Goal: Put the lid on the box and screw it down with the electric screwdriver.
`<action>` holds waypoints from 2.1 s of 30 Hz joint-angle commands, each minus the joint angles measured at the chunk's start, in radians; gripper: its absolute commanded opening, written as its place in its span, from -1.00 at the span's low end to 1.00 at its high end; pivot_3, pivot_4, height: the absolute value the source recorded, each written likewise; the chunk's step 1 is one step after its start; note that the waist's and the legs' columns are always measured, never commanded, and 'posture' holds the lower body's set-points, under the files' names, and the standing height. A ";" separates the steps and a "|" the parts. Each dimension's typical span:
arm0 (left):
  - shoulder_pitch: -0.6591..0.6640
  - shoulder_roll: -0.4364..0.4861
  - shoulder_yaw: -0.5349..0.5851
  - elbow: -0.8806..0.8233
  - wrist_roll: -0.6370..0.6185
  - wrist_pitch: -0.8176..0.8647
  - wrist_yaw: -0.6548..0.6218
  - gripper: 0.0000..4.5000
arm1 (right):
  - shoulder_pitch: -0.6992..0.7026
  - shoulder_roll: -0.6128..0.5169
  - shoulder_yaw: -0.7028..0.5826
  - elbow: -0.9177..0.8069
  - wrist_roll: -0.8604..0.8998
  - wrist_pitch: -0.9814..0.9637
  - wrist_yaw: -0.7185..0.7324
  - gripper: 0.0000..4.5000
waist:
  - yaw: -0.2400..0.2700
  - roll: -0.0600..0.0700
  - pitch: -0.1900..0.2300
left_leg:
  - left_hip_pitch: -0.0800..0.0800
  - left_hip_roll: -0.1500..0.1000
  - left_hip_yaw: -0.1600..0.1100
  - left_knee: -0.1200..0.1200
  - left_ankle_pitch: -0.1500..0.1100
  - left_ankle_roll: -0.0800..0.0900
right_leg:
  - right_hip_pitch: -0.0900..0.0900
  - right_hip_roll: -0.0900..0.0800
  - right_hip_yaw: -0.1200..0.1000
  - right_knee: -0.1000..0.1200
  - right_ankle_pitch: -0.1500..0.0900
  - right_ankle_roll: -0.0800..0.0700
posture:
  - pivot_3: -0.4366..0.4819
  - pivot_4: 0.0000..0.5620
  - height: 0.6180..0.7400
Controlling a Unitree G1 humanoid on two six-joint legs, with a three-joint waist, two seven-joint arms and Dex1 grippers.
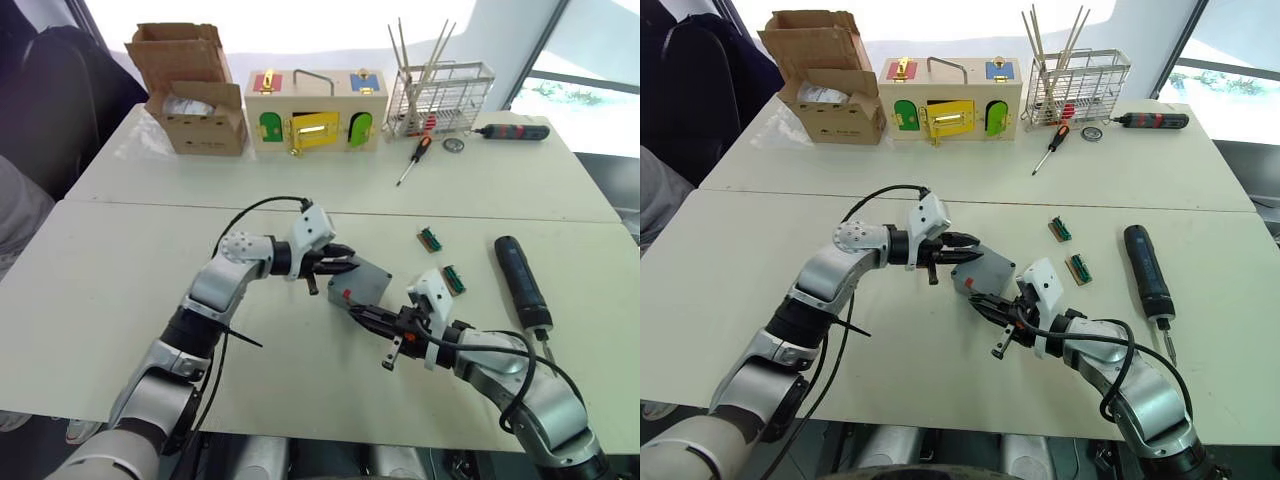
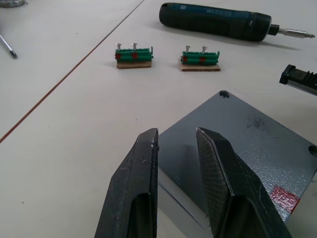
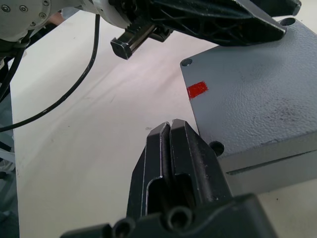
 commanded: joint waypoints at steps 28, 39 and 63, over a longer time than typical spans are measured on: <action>0.093 0.061 0.106 -0.100 -0.086 0.092 0.082 -0.47 | 0.094 -0.013 -0.319 0.064 0.265 0.064 -0.040 -0.98 | 0.000 0.000 0.000 | -0.002 0.000 -0.001 0.001 0.001 -0.001 | -0.002 0.000 0.000 0.002 0.000 0.000 | -0.05 -0.47 0.84; 0.102 0.070 0.096 -0.108 -0.091 0.102 0.072 -0.99 | 0.076 0.019 -0.275 0.062 0.242 0.053 -0.049 -1.00 | 0.000 0.001 0.000 | -0.002 0.000 -0.001 0.001 0.001 -0.002 | -0.002 0.000 0.000 0.003 0.000 0.000 | -0.05 -0.47 0.84; 0.128 0.030 0.046 -0.169 -0.101 0.145 0.085 -0.99 | 0.019 0.047 -0.235 0.061 0.245 0.069 -0.061 -1.00 | 0.000 0.001 0.000 | -0.002 0.000 -0.001 0.001 0.001 -0.002 | -0.003 0.000 0.000 0.004 0.000 0.000 | -0.05 -0.47 0.84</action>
